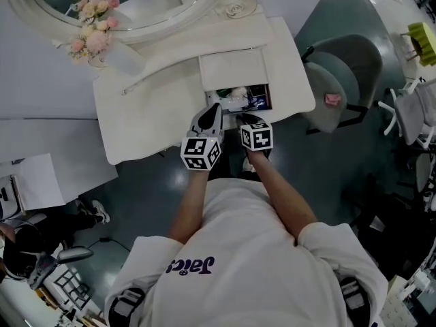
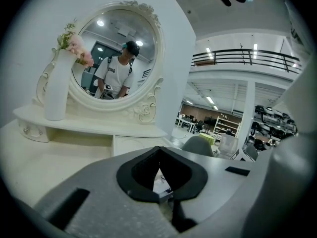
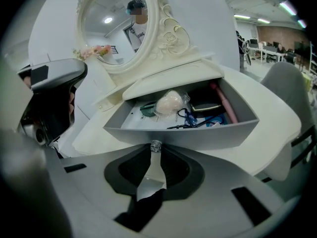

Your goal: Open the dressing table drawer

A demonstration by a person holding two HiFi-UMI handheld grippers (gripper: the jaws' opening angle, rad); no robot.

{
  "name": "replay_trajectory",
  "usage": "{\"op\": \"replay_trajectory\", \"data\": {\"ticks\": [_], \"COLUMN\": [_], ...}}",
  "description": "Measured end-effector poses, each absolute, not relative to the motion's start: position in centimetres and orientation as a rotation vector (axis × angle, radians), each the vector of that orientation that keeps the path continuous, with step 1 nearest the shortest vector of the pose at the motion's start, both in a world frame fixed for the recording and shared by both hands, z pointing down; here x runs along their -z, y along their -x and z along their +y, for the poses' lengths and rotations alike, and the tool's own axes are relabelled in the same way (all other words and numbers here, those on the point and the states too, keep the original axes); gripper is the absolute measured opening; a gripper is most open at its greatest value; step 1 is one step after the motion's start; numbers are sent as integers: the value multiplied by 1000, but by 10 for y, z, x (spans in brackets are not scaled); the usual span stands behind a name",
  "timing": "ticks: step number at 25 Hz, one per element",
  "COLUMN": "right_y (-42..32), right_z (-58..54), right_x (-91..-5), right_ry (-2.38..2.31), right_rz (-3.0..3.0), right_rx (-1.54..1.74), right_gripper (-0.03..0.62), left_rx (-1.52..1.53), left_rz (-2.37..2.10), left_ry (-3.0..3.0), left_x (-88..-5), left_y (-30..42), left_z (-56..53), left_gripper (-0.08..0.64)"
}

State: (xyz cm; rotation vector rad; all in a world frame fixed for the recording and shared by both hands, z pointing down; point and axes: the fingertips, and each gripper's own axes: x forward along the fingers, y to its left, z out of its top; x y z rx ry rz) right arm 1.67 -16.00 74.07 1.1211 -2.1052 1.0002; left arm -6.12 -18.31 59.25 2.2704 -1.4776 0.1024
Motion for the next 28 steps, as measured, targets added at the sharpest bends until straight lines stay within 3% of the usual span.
{"op": "replay_trajectory", "data": {"ticks": [28], "right_y": [-16], "right_z": [-137], "right_x": [-748], "right_ry": [-1036], "right_rz": [-2095], "right_rx": [-949], "right_gripper": [67], "left_rx": [-111], "left_rz": [-1494], "left_ry": [-2251], "left_x": [-597], "left_y": [60], "left_z": [-180], "left_gripper": [15]}}
